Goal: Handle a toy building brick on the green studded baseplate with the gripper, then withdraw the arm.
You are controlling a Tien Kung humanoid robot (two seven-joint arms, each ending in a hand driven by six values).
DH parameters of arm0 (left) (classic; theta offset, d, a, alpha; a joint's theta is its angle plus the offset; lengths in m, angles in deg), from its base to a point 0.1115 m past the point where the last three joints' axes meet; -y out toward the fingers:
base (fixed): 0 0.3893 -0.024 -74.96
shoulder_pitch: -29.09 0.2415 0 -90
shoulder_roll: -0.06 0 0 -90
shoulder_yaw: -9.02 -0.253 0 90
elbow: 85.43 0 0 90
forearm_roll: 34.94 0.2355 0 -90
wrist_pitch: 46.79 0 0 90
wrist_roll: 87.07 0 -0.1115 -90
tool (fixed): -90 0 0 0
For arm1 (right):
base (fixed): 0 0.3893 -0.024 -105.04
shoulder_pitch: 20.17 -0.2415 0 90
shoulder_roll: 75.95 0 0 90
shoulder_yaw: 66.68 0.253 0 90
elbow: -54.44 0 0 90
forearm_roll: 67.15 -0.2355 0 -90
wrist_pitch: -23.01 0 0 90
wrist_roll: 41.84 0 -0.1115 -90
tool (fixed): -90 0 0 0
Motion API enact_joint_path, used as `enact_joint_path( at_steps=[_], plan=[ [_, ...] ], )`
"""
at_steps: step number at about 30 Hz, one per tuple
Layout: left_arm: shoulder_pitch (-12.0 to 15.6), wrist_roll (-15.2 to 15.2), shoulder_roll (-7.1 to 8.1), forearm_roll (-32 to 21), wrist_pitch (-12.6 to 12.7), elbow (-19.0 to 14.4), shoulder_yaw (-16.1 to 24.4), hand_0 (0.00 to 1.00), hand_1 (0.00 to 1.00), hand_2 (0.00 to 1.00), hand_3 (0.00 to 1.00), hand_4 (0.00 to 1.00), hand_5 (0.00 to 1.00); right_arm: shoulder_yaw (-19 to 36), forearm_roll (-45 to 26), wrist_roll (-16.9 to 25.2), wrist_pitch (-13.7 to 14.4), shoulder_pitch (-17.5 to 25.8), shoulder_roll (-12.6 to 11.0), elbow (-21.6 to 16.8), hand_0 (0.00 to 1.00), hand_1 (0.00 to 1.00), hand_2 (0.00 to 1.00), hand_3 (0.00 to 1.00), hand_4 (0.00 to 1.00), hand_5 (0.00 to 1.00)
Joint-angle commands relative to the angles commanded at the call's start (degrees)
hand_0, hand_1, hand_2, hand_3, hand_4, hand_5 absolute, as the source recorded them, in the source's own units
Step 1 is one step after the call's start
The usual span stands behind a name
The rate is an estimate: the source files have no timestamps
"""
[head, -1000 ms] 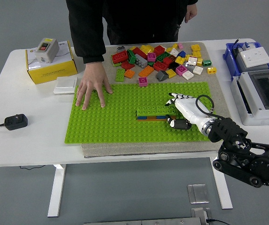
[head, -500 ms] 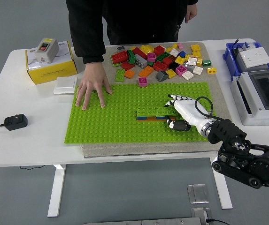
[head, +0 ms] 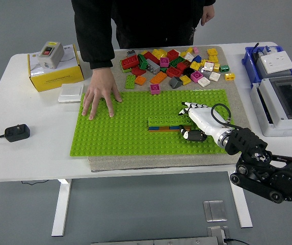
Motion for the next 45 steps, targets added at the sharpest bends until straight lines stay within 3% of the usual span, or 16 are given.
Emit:
enact_joint_path(
  at_steps=[23, 24, 29, 30, 45],
  plan=[
    [0.0, -0.3, -0.02, 0.0, -0.3, 0.0, 1.5, 0.663, 0.656, 0.661, 0.754, 0.369, 0.741, 0.4, -0.9, 0.8, -0.3, 0.0, -0.4, -0.7, 0.919, 0.986, 0.998, 0.545, 0.502, 0.361],
    [-0.1, -0.3, -0.02, 0.0, -0.3, 0.0, 1.5, 0.662, 0.656, 0.647, 0.749, 0.363, 0.745, 0.4, -0.9, 0.8, -0.3, 0.0, -0.4, -0.7, 0.922, 0.986, 0.998, 0.593, 0.508, 0.363],
    [-0.1, -0.3, -0.04, 0.0, -0.3, 0.0, 1.6, 0.662, 0.656, 0.647, 0.749, 0.363, 0.745, 0.3, -1.0, 0.9, -0.2, 0.0, -0.4, -0.7, 0.922, 0.986, 0.998, 0.593, 0.508, 0.363],
    [-0.1, -0.3, -0.04, 0.0, -0.3, 0.0, 1.6, 0.662, 0.656, 0.635, 0.743, 0.353, 0.747, 0.3, -1.1, 0.9, -0.2, 0.0, -0.4, -0.8, 0.924, 0.987, 0.998, 0.642, 0.512, 0.365],
    [-0.1, -0.5, -0.08, 0.0, -0.4, 0.0, 2.4, 0.662, 0.655, 0.617, 0.721, 0.325, 0.749, 0.1, -1.2, 1.1, 0.0, 0.0, -0.5, -0.9, 0.927, 0.988, 0.998, 0.644, 0.521, 0.374]
  ],
)
